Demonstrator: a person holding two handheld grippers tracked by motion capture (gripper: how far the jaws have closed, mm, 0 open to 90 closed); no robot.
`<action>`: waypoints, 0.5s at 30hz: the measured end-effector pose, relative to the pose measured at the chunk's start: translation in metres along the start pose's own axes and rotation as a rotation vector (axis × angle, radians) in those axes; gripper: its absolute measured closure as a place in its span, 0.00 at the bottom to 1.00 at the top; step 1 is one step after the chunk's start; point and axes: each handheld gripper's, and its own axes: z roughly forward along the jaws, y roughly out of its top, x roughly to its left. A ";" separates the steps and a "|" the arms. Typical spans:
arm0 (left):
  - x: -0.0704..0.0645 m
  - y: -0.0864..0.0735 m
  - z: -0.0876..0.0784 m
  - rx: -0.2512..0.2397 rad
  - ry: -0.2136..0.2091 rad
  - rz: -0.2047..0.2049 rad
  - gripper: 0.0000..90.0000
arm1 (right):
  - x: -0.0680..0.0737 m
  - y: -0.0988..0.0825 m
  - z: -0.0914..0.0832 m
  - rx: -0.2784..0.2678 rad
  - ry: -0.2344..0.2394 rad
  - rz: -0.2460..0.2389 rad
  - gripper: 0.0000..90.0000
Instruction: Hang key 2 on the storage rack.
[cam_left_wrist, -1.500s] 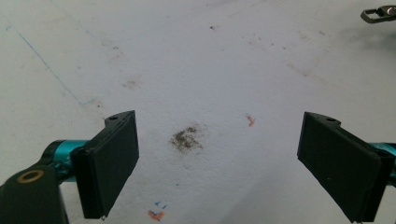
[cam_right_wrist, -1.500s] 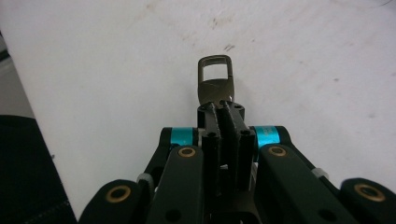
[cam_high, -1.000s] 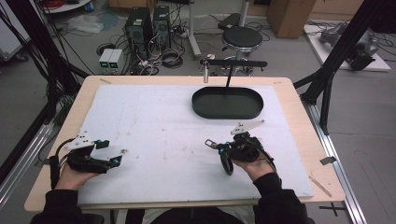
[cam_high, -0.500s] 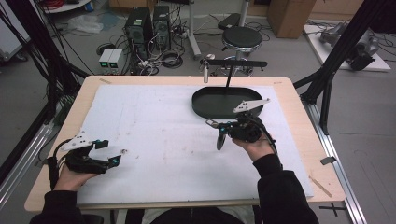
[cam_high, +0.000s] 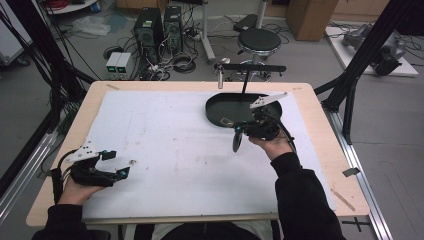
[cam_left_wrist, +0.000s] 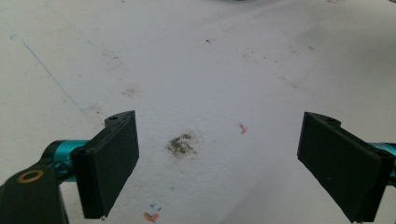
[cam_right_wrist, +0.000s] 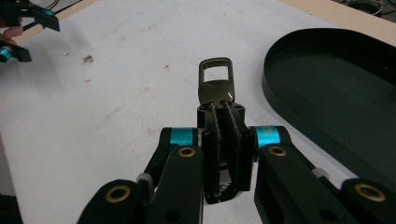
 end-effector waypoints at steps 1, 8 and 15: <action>0.000 0.000 0.000 0.001 0.001 0.001 0.14 | -0.002 0.002 0.001 -0.002 -0.004 0.000 0.96; 0.000 0.000 0.000 -0.002 0.001 -0.003 0.14 | -0.015 0.018 0.002 -0.015 -0.021 0.005 0.96; -0.001 0.000 0.002 0.004 -0.005 0.006 0.14 | -0.026 0.039 -0.001 -0.029 -0.041 0.008 0.96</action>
